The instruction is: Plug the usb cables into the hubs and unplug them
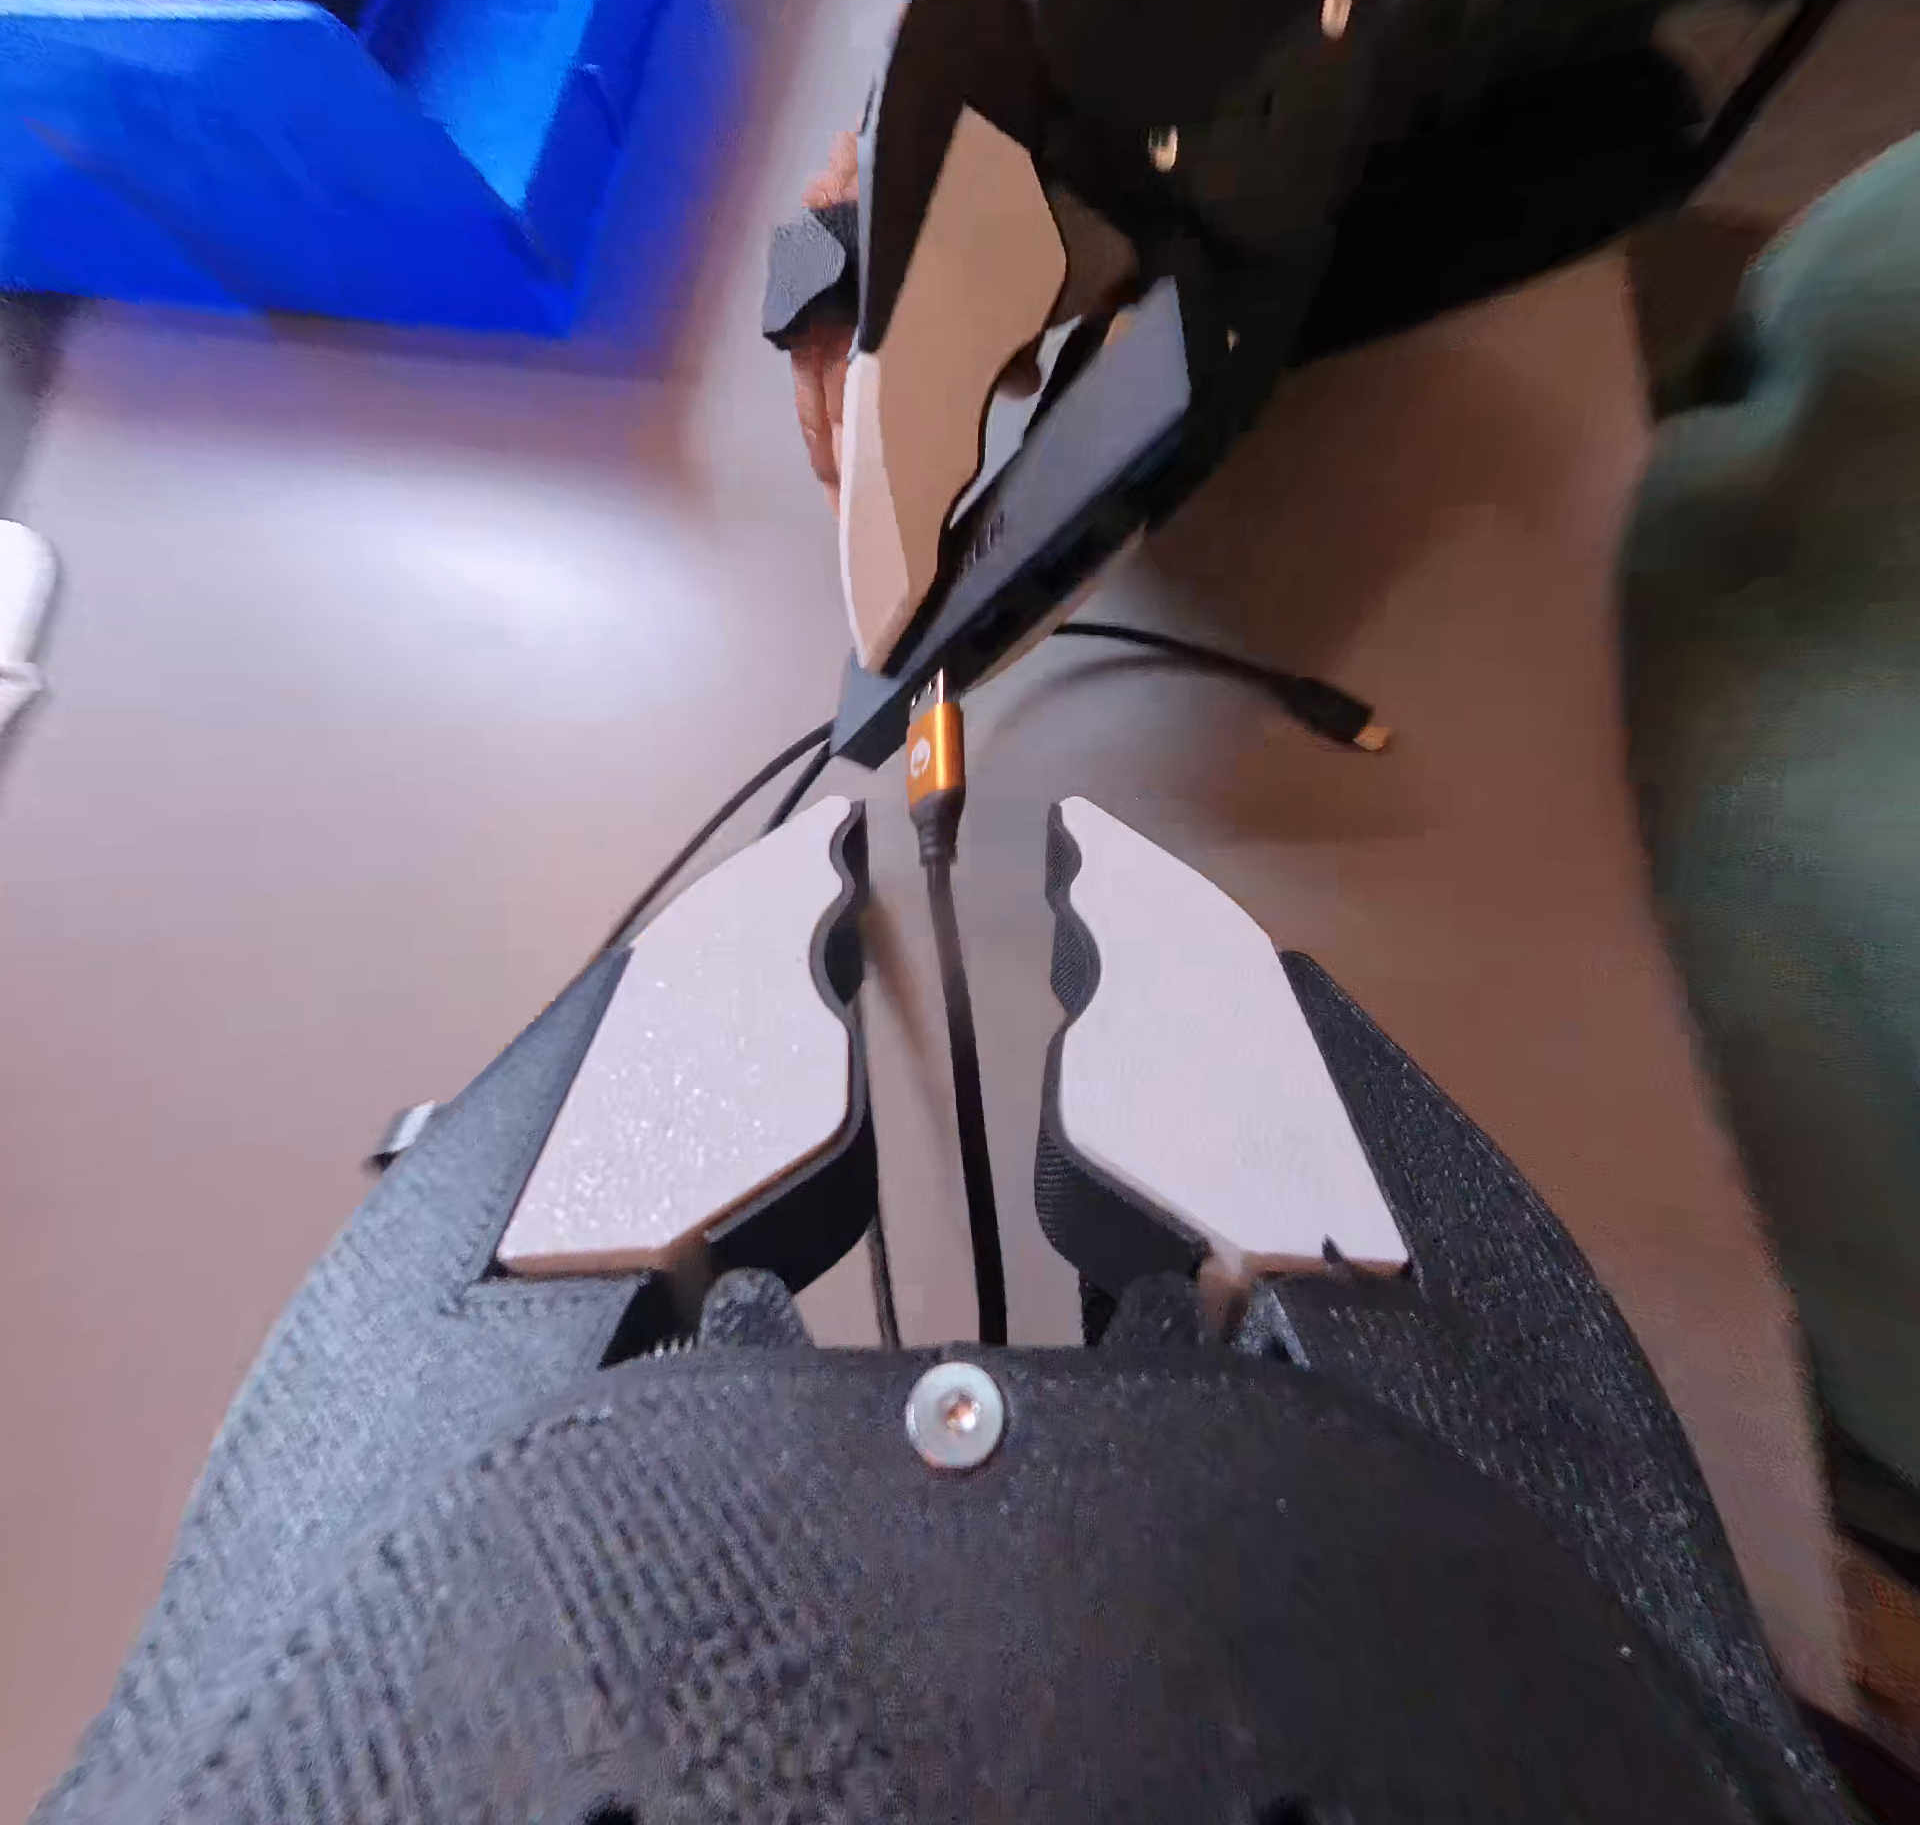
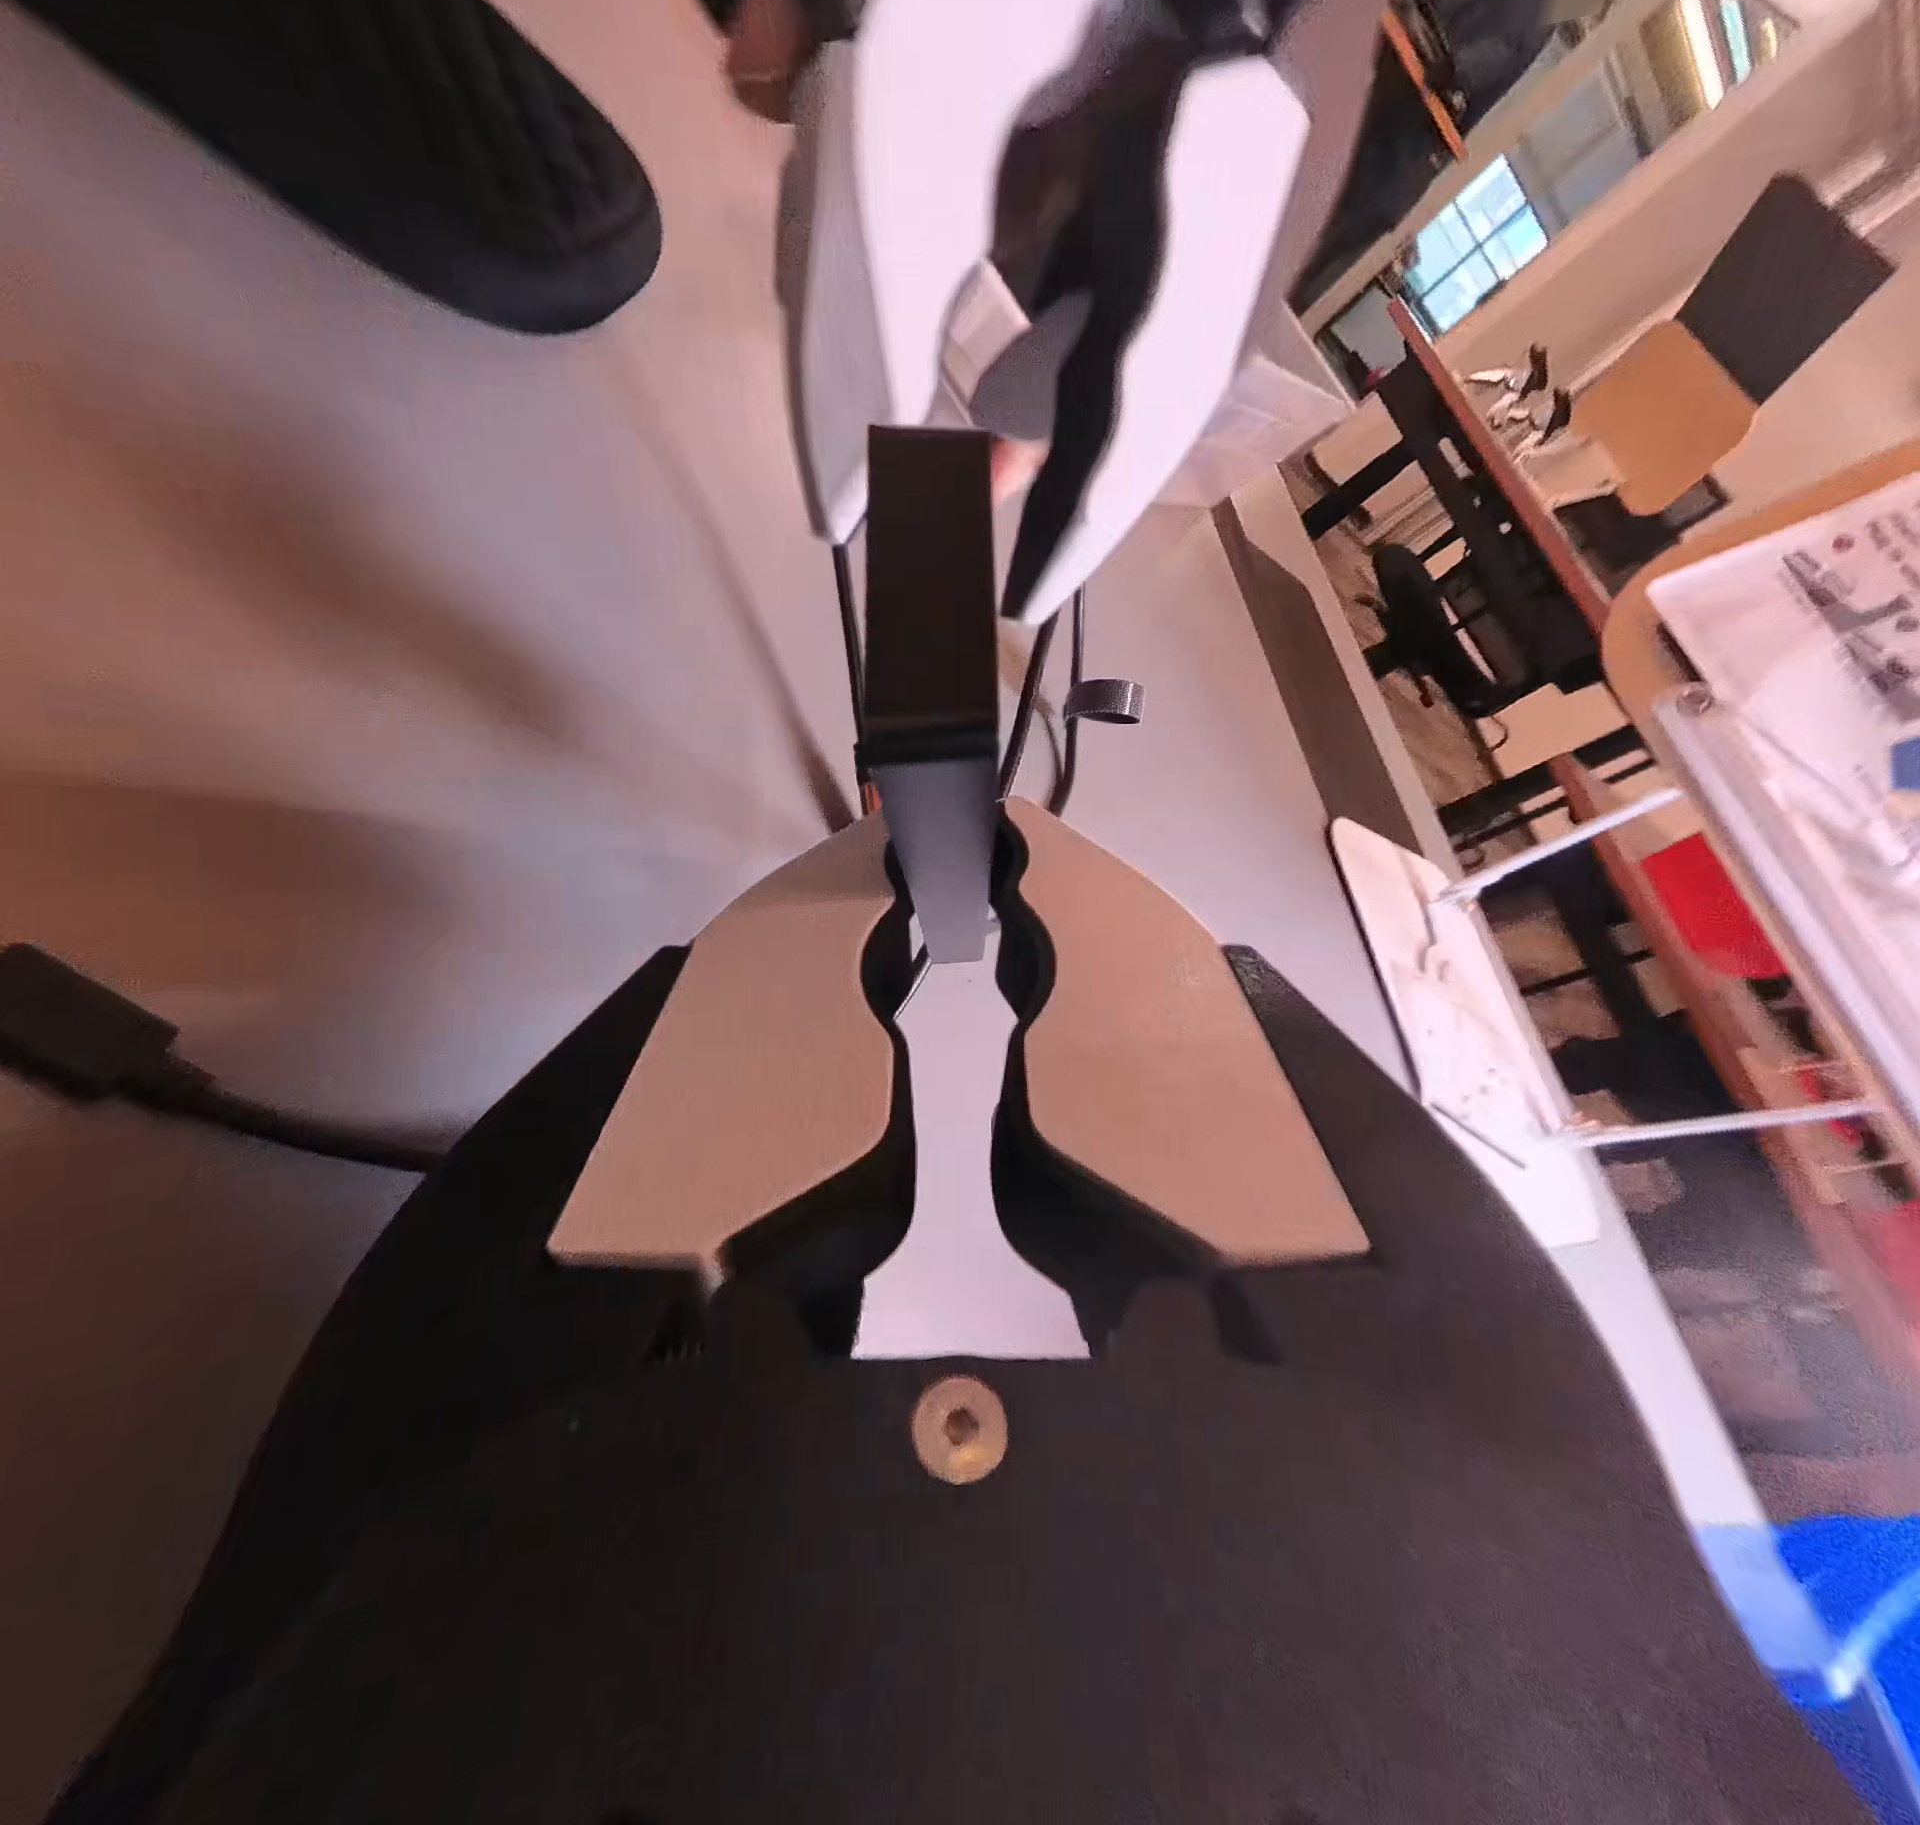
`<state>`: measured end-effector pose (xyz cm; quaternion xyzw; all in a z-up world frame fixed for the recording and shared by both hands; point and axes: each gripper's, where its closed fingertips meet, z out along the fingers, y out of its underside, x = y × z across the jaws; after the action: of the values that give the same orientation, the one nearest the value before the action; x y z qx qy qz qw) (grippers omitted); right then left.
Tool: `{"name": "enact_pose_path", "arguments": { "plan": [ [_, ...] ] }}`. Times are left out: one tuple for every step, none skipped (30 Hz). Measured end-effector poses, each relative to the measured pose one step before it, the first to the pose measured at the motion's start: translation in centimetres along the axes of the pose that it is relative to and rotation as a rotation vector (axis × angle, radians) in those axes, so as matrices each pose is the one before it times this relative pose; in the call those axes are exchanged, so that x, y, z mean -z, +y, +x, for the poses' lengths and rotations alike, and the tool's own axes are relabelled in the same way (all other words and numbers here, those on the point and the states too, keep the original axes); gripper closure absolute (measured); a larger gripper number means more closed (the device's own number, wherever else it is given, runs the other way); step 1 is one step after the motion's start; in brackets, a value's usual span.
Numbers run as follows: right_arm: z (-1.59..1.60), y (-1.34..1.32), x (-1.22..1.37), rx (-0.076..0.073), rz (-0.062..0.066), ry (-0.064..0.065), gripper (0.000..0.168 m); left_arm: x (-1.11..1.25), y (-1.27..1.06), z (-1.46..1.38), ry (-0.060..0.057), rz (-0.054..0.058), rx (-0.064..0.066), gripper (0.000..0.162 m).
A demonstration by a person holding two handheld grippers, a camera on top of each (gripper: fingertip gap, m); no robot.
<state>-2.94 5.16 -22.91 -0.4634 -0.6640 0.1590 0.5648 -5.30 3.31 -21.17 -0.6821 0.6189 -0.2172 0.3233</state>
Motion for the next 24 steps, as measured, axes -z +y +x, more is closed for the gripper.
{"name": "enact_pose_path", "arguments": {
  "plan": [
    [0.160,-0.034,0.103,-0.0337,0.0091,-0.0057,0.156,0.120,0.262,-0.328,-0.0707,-0.0289,-0.0643,0.131],
    [0.090,-0.058,0.064,-0.0265,0.0082,-0.0071,0.156,-0.012,0.201,-0.202,-0.0553,-0.0239,-0.0544,0.133],
    [0.001,-0.060,0.000,-0.0178,0.0056,-0.0082,0.156,-0.073,-0.083,-0.013,-0.0341,-0.0038,-0.0404,0.139],
    [-0.084,-0.078,-0.038,-0.0118,0.0038,-0.0118,0.156,-0.110,-0.187,0.161,-0.0122,0.0040,-0.0305,0.146],
    [-0.120,-0.125,-0.066,-0.0113,0.0044,-0.0131,0.156,-0.168,-0.070,0.055,-0.0089,-0.0028,-0.0288,0.153],
    [-0.118,-0.102,-0.058,-0.0134,0.0022,-0.0117,0.156,-0.188,0.109,-0.094,-0.0109,-0.0133,-0.0295,0.154],
    [-0.111,0.014,-0.023,-0.0100,-0.0043,-0.0114,0.156,-0.146,0.081,0.085,0.0048,-0.0129,-0.0227,0.154],
    [-0.103,0.086,0.014,-0.0048,-0.0059,-0.0097,0.156,-0.092,0.027,0.051,0.0043,-0.0101,-0.0185,0.154],
    [-0.107,0.050,0.046,-0.0073,-0.0039,-0.0098,0.156,-0.052,-0.029,0.019,0.0043,-0.0064,-0.0128,0.154],
    [-0.184,0.036,0.044,-0.0106,-0.0066,-0.0170,0.156,-0.052,-0.021,0.119,0.0122,-0.0075,-0.0117,0.154],
    [-0.198,0.004,0.054,-0.0082,-0.0102,-0.0199,0.156,-0.045,-0.005,0.099,0.0116,-0.0073,-0.0149,0.154],
    [-0.187,-0.021,0.054,-0.0049,-0.0125,-0.0198,0.156,-0.002,-0.010,0.121,0.0156,-0.0075,-0.0131,0.155],
    [-0.124,-0.076,0.066,-0.0056,-0.0128,-0.0182,0.156,0.040,-0.054,0.076,0.0153,-0.0058,0.0016,0.155],
    [-0.009,-0.146,0.143,-0.0088,-0.0089,-0.0138,0.156,0.126,-0.173,-0.005,0.0120,0.0059,0.0106,0.155],
    [0.020,-0.212,0.187,-0.0164,-0.0050,-0.0169,0.156,0.214,-0.271,0.013,0.0154,0.0167,0.0150,0.155],
    [0.000,-0.264,0.207,-0.0225,-0.0056,-0.0195,0.156,0.222,-0.281,-0.005,0.0147,0.0179,0.0207,0.155],
    [-0.030,-0.197,0.163,-0.0189,-0.0144,-0.0185,0.156,0.188,-0.250,0.044,0.0137,0.0157,0.0153,0.155],
    [0.028,-0.111,0.091,-0.0082,-0.0270,-0.0079,0.156,0.094,-0.074,-0.027,0.0041,0.0015,0.0107,0.155],
    [0.103,0.012,0.007,0.0004,-0.0421,0.0053,0.156,0.038,-0.067,-0.081,-0.0036,0.0007,0.0015,0.155],
    [0.002,-0.027,-0.070,0.0014,-0.0440,0.0021,0.156,-0.015,-0.206,0.082,0.0069,0.0083,0.0079,0.155],
    [-0.117,-0.115,-0.096,-0.0031,-0.0377,-0.0068,0.156,-0.026,-0.193,0.154,0.0122,0.0074,0.0059,0.155],
    [-0.065,0.017,-0.092,0.0012,-0.0379,-0.0051,0.157,0.042,-0.109,0.005,0.0049,0.0027,0.0061,0.155],
    [0.032,0.030,-0.081,0.0048,-0.0236,-0.0021,0.156,0.122,-0.251,-0.045,0.0010,0.0129,0.0025,0.155],
    [0.054,-0.112,-0.026,-0.0027,0.0022,-0.0059,0.156,0.154,-0.077,-0.101,-0.0047,0.0027,-0.0020,0.155]
  ]
}}
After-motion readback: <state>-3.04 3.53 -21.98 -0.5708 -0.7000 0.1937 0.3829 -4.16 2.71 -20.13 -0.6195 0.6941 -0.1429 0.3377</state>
